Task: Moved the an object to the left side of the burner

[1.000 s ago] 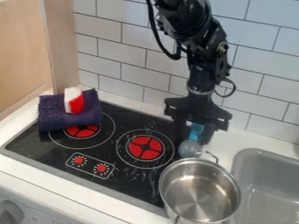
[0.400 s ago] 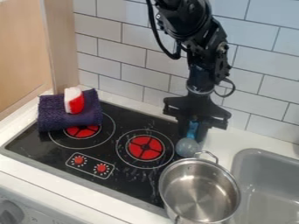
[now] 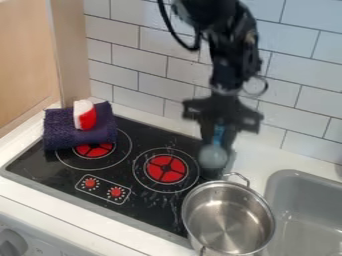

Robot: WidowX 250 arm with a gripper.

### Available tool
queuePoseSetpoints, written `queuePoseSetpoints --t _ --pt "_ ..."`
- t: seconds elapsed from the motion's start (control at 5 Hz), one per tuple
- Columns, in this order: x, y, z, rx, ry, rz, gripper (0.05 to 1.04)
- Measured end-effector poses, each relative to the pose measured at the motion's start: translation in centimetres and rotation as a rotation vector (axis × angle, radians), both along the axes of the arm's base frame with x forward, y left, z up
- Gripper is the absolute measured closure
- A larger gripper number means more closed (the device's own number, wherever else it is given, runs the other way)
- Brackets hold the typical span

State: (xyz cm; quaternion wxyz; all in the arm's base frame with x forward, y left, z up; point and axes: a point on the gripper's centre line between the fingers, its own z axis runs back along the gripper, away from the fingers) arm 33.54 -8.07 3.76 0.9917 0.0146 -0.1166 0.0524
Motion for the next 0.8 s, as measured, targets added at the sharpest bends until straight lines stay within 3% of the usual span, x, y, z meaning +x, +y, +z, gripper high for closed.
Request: queuePoseSetpoints --t 0.4,0.8 --pt "-4.4 2.0 5.2 -0.012 -0.107 0.166 0.81" --pt "-11.1 5.1 5.8 -0.006 -0.124 0.384 0.81"
